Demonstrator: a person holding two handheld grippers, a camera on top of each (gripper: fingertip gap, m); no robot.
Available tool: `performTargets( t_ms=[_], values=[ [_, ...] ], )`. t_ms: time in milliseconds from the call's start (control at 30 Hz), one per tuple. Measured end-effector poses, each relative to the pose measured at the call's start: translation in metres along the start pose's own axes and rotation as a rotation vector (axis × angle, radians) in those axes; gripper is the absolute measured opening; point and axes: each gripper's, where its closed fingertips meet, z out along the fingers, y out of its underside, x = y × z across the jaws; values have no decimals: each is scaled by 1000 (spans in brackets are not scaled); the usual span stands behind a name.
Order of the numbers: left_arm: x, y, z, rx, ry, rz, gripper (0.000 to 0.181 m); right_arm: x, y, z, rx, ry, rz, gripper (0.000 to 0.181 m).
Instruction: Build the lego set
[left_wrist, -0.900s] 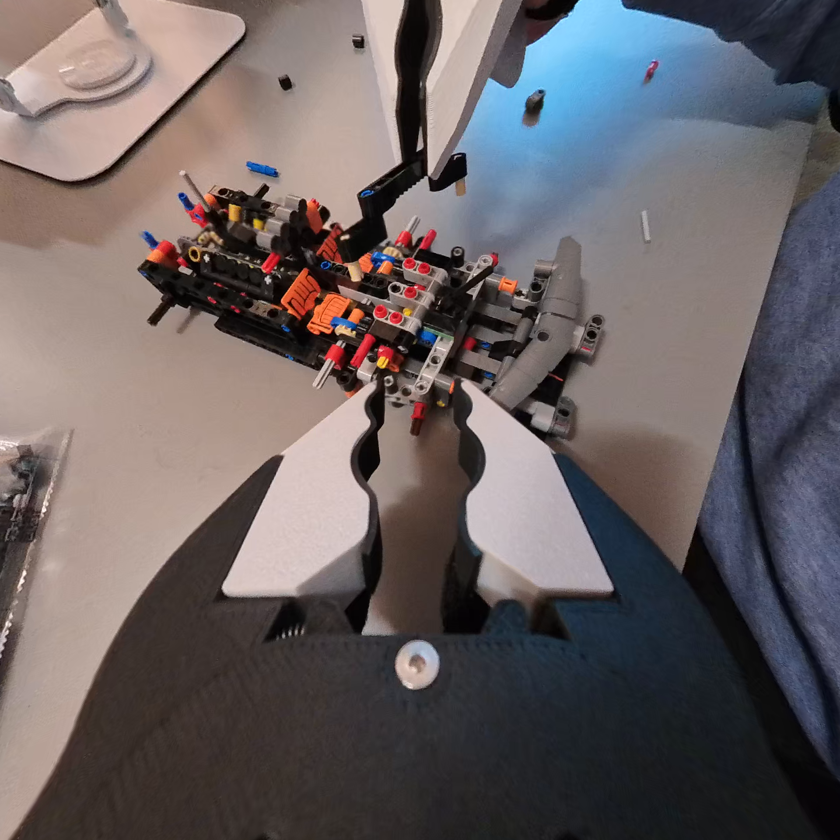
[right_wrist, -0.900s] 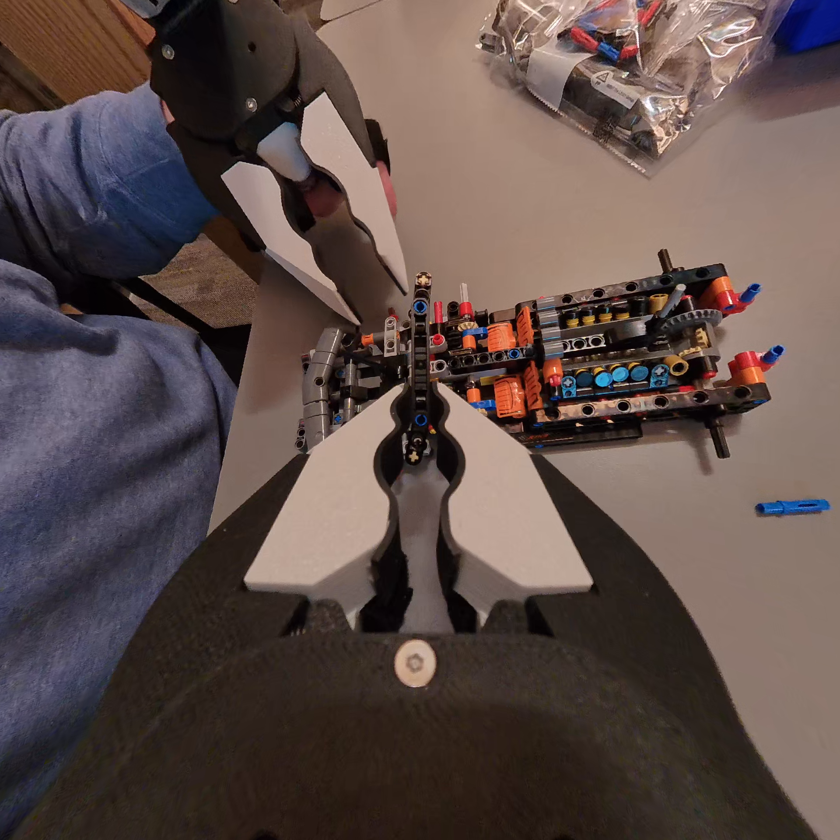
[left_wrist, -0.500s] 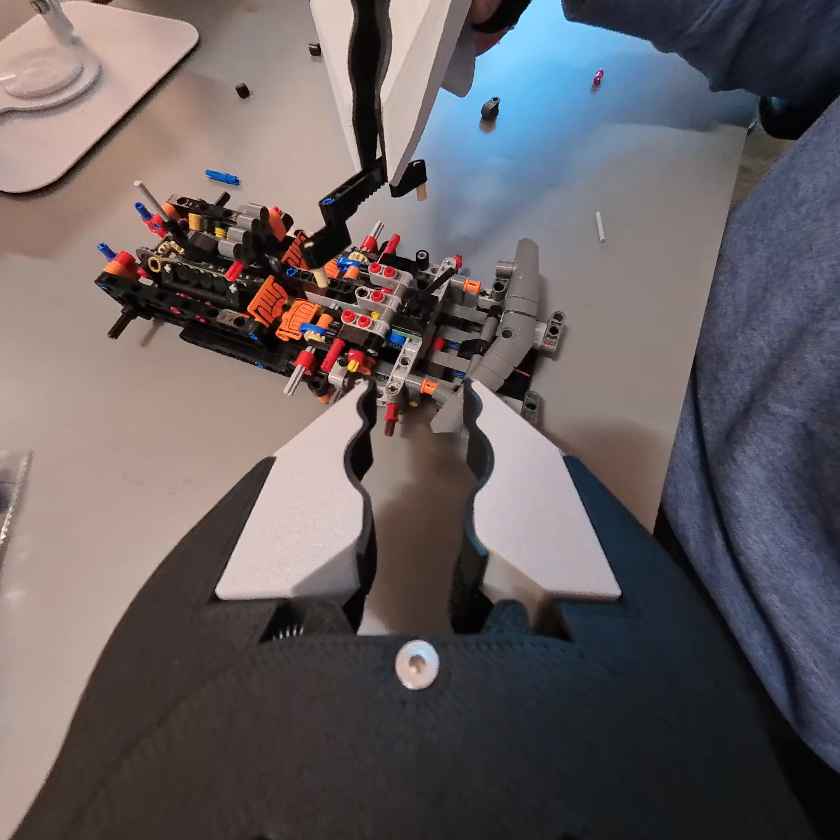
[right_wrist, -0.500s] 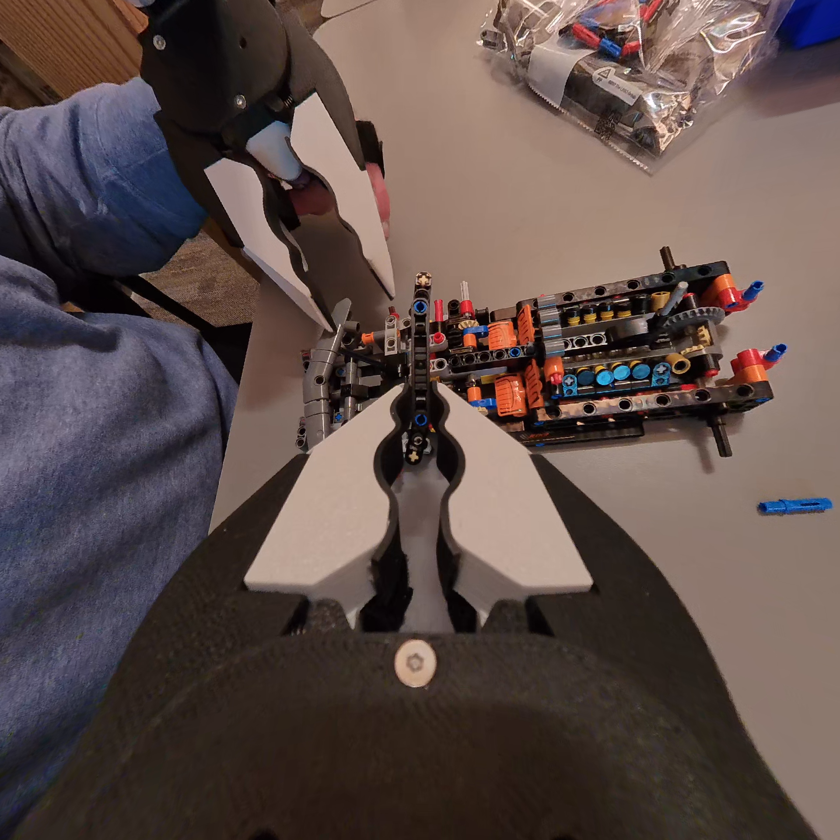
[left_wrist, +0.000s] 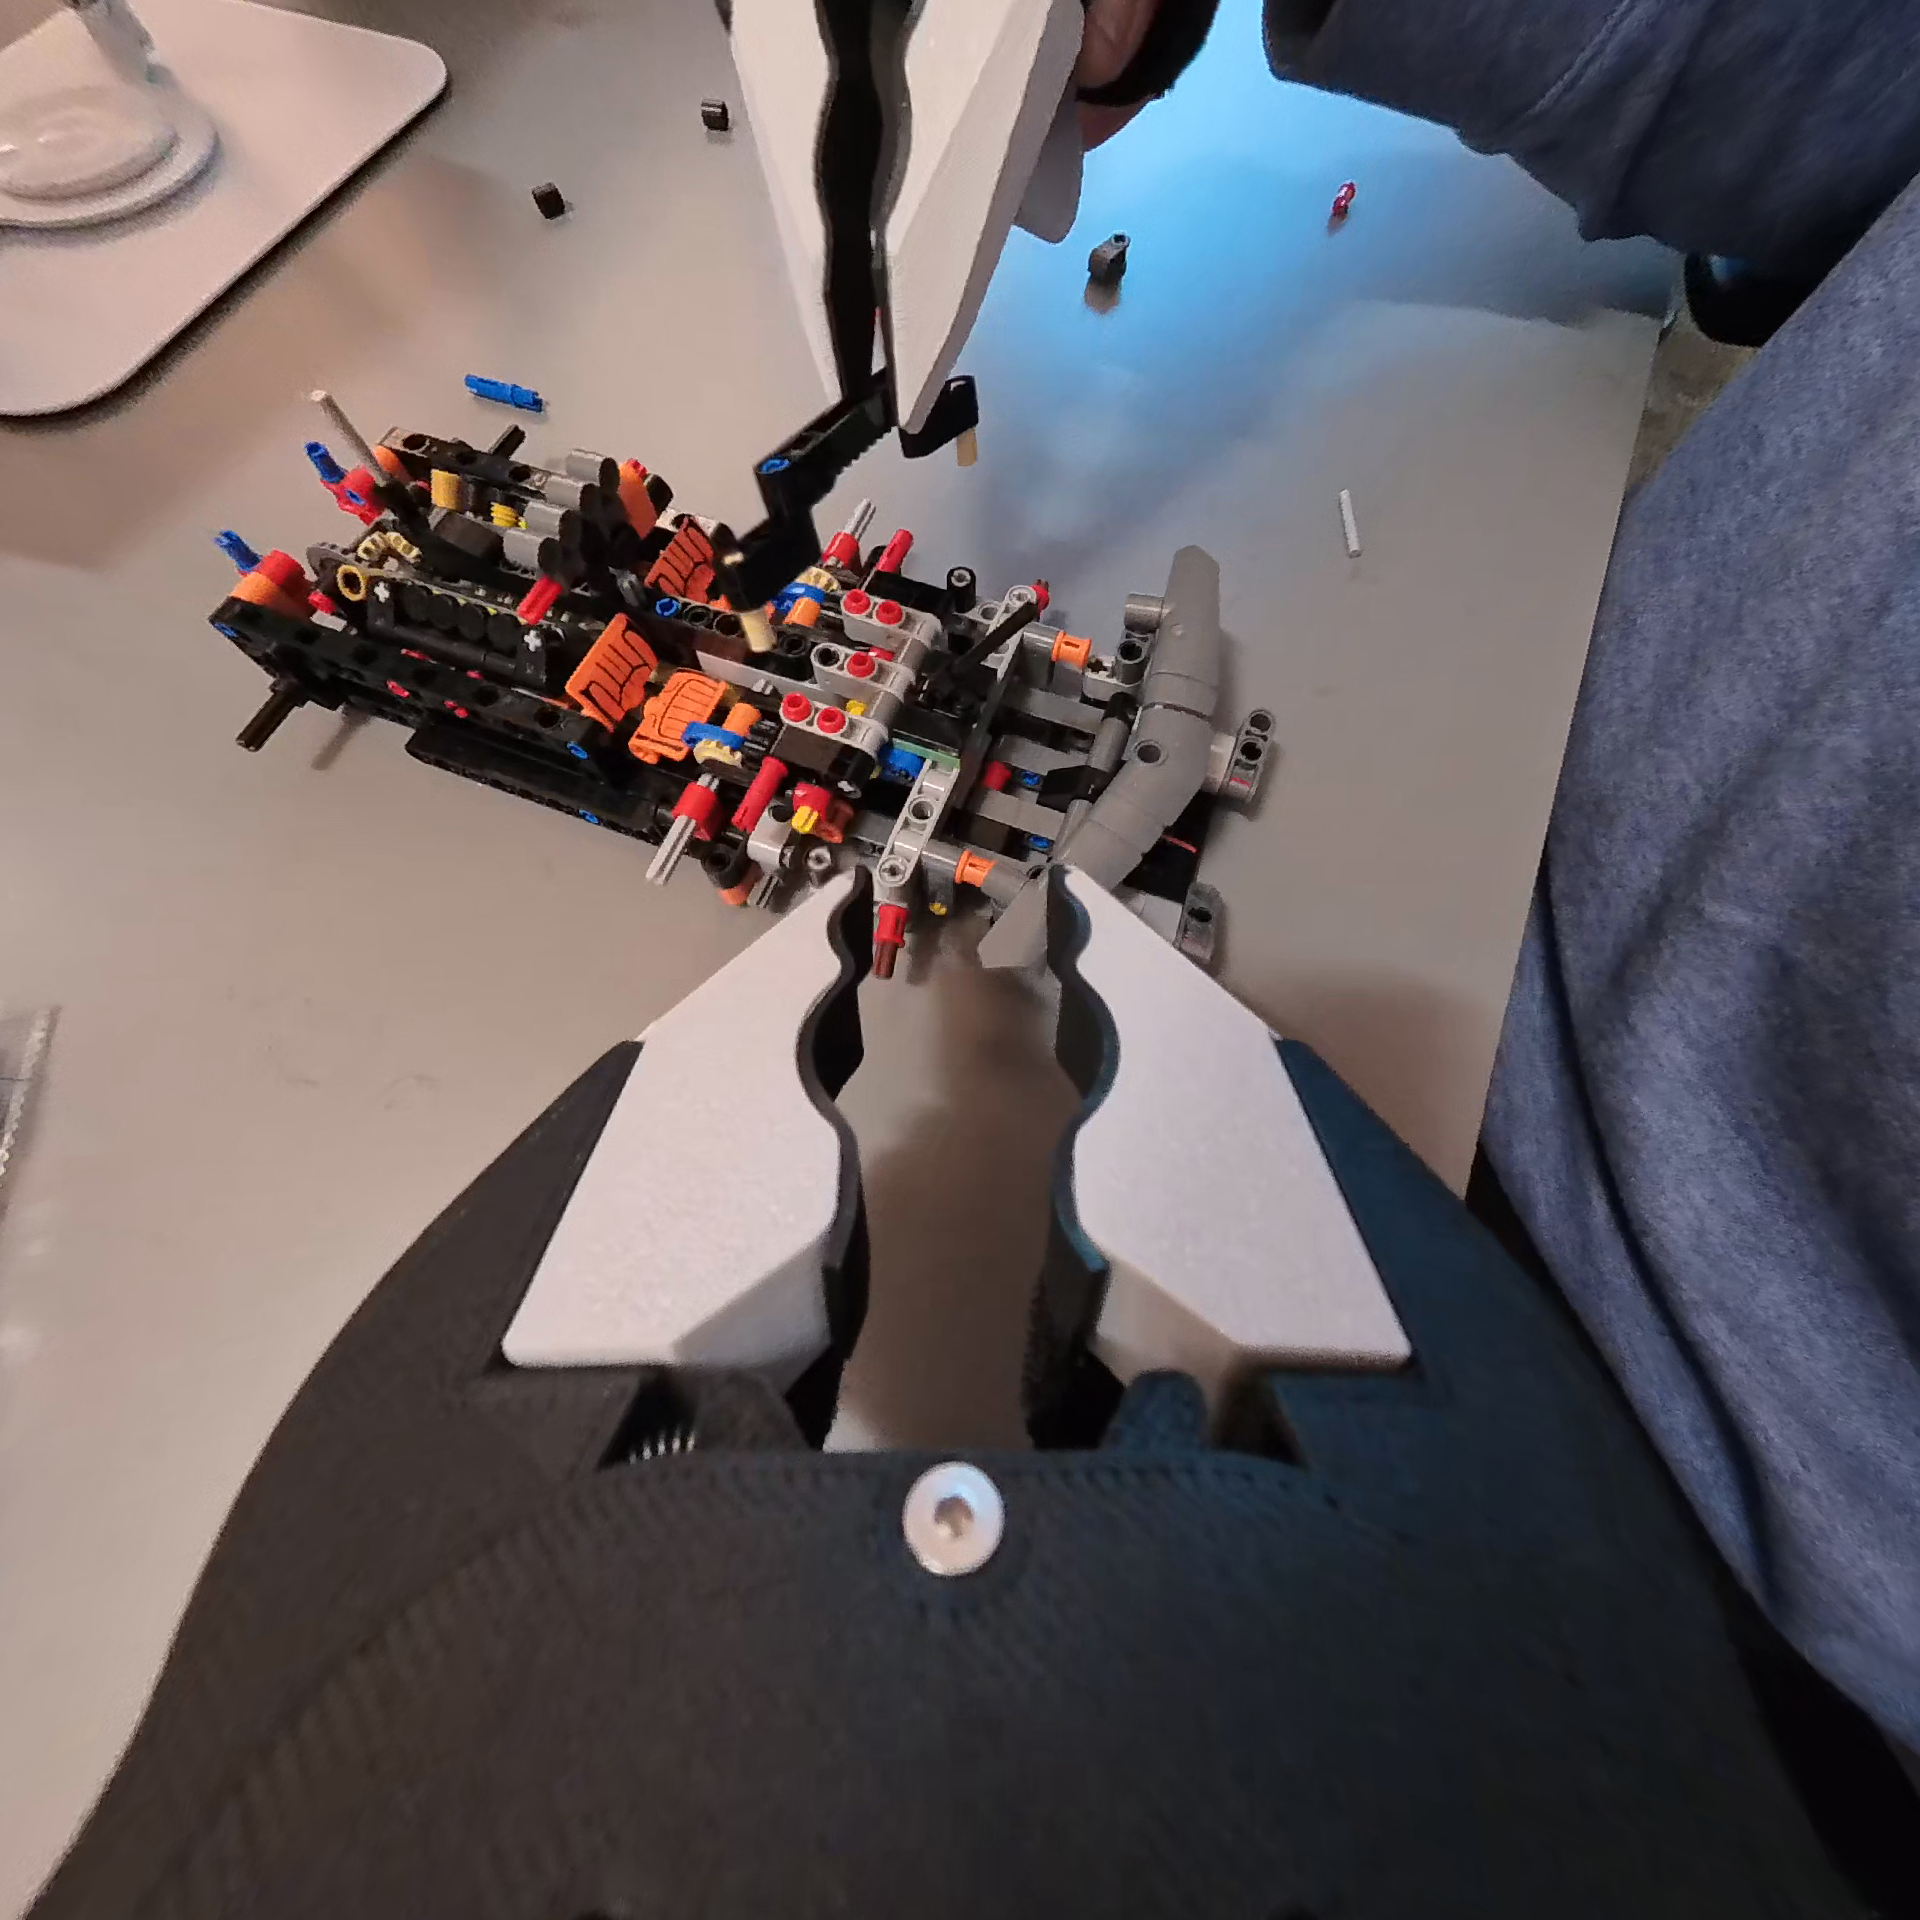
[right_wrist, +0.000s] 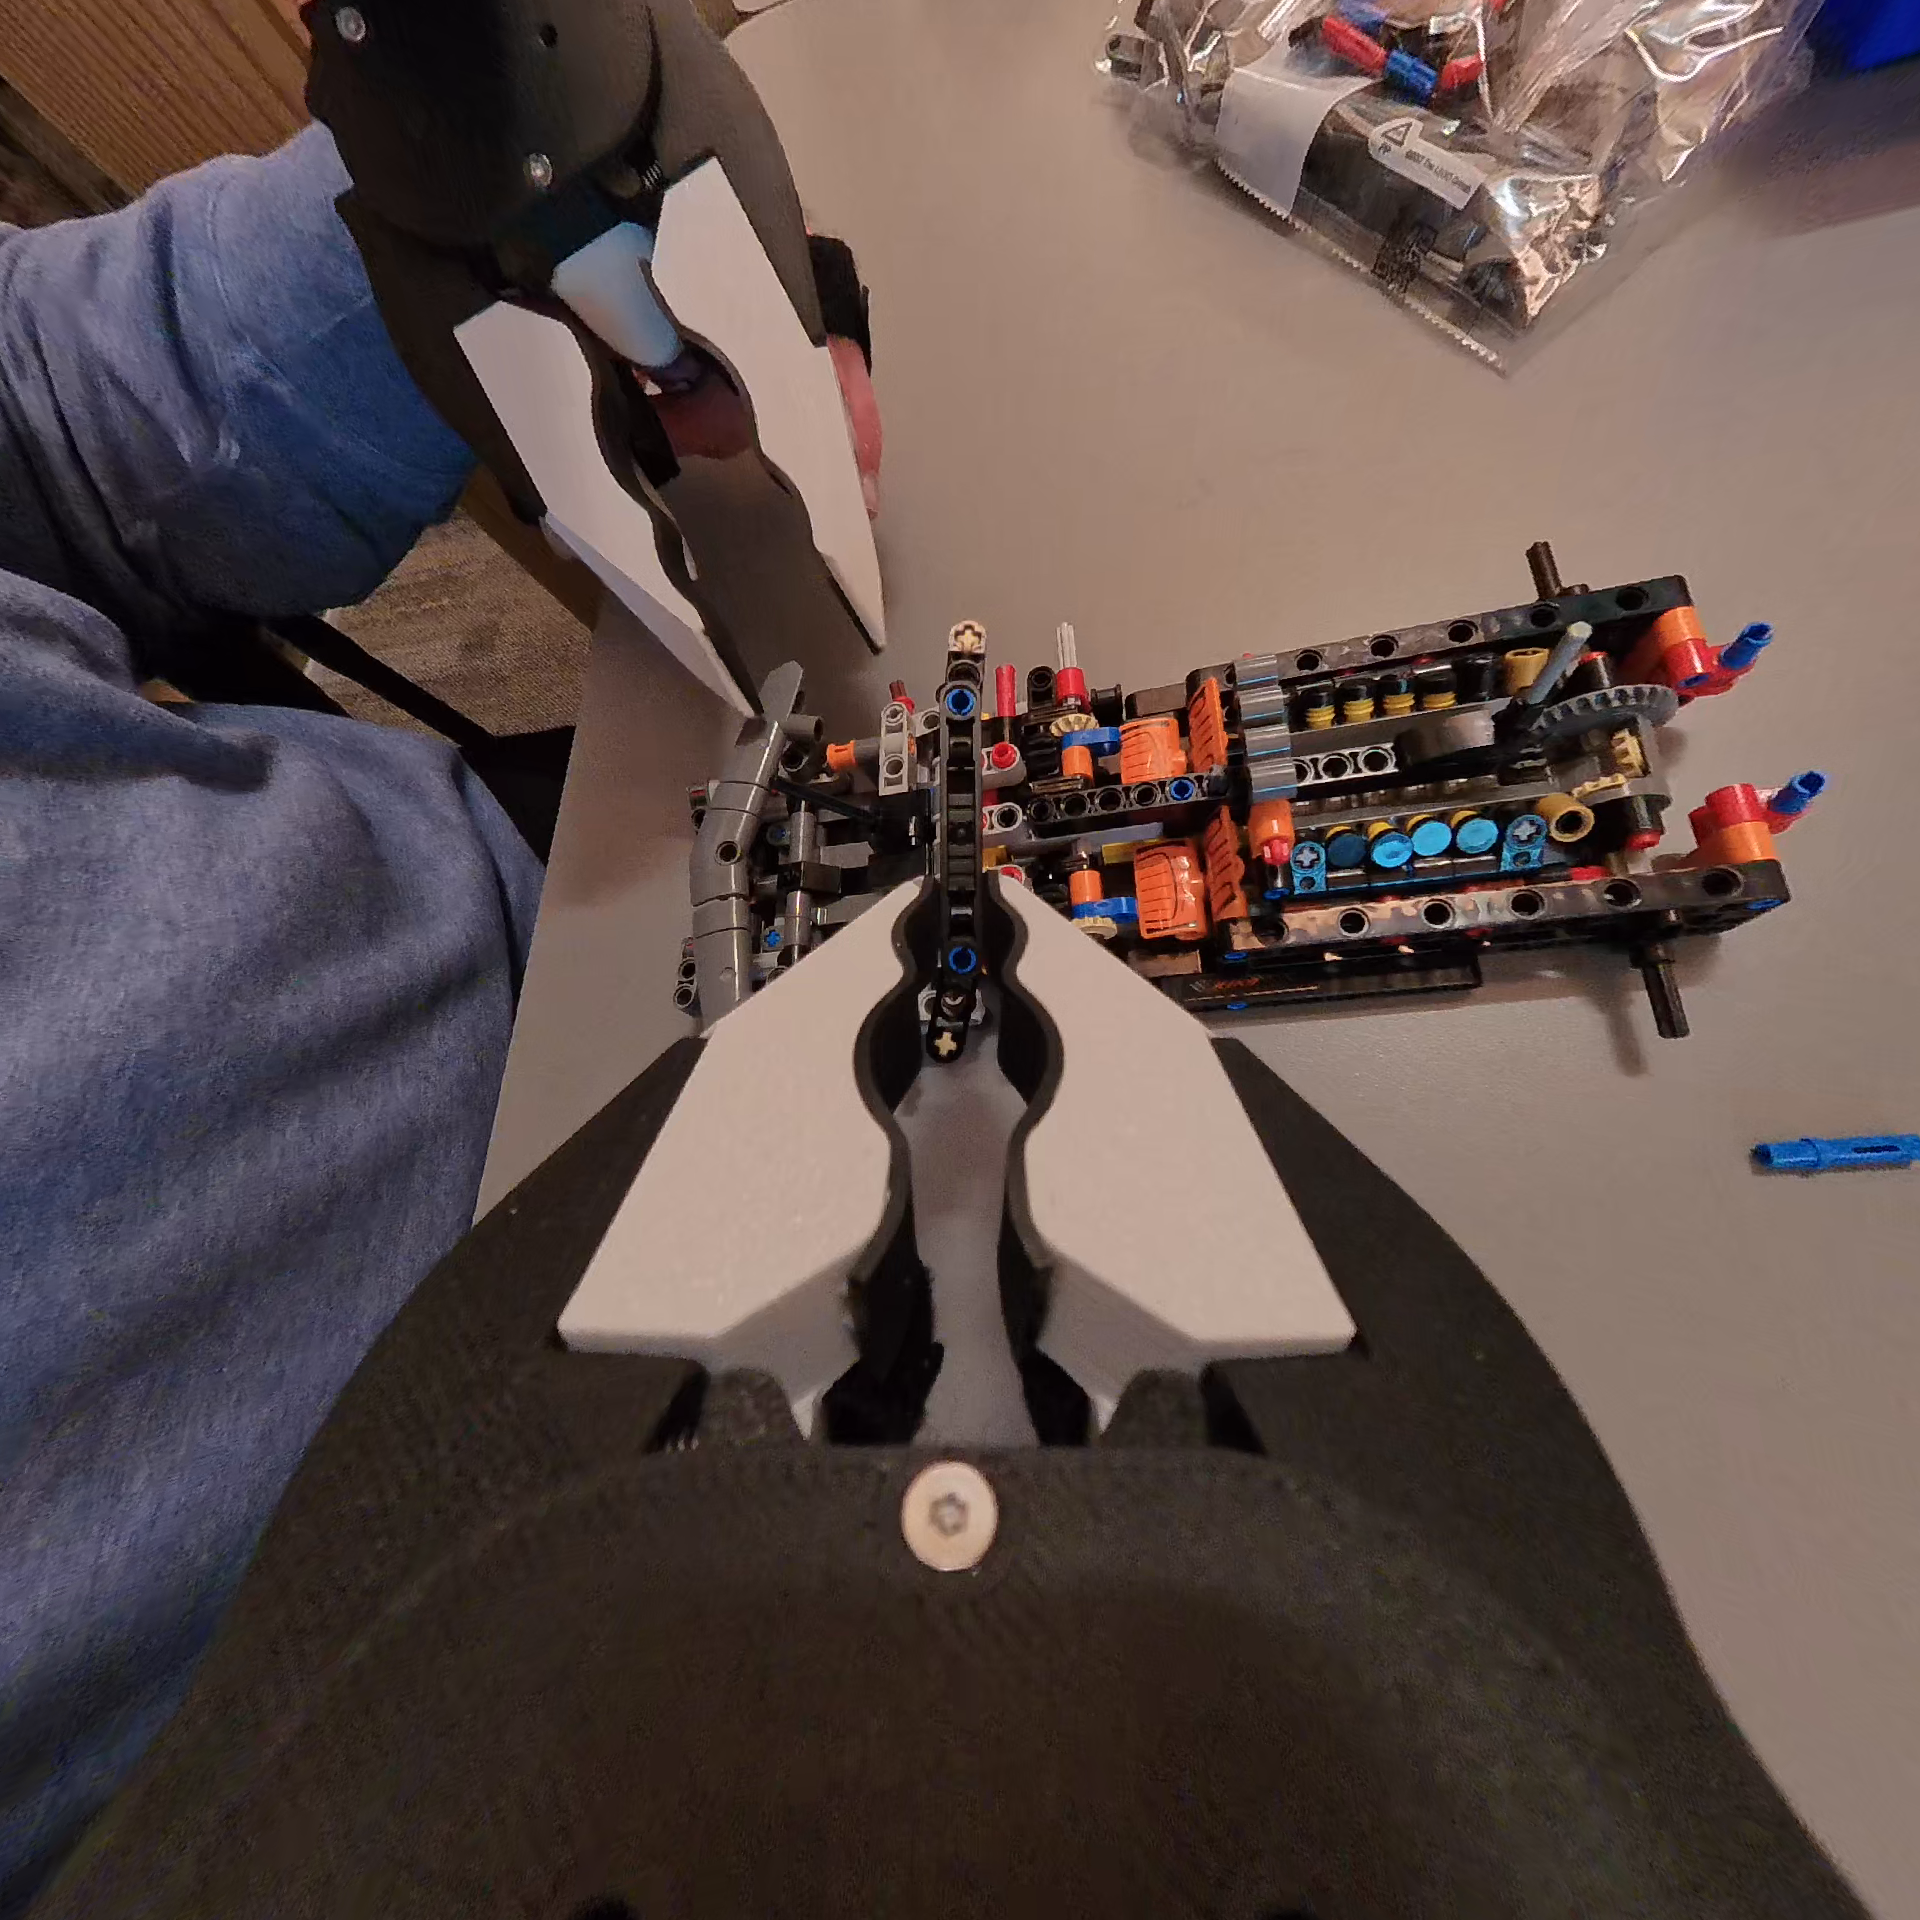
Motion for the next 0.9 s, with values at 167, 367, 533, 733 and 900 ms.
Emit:
performTargets(
  t_ms=[167,367,533,733,900],
  values=[
    [0,5,-2,-12,9,-15,31,-2,0,1,-6,-5,-2,5],
    [2,5,-1,-8,20,-14,30,-4,0,4,-15,-12,-6,5],
    [4,5,-1,-7,28,-13,28,-4,1,4,-19,-8,-9,5],
    [5,5,-1,-10,29,-12,27,-2,2,3,-24,3,-9,5],
    [2,4,-3,-3,34,-25,29,-1,2,0,-22,12,-11,5]
  ],
)
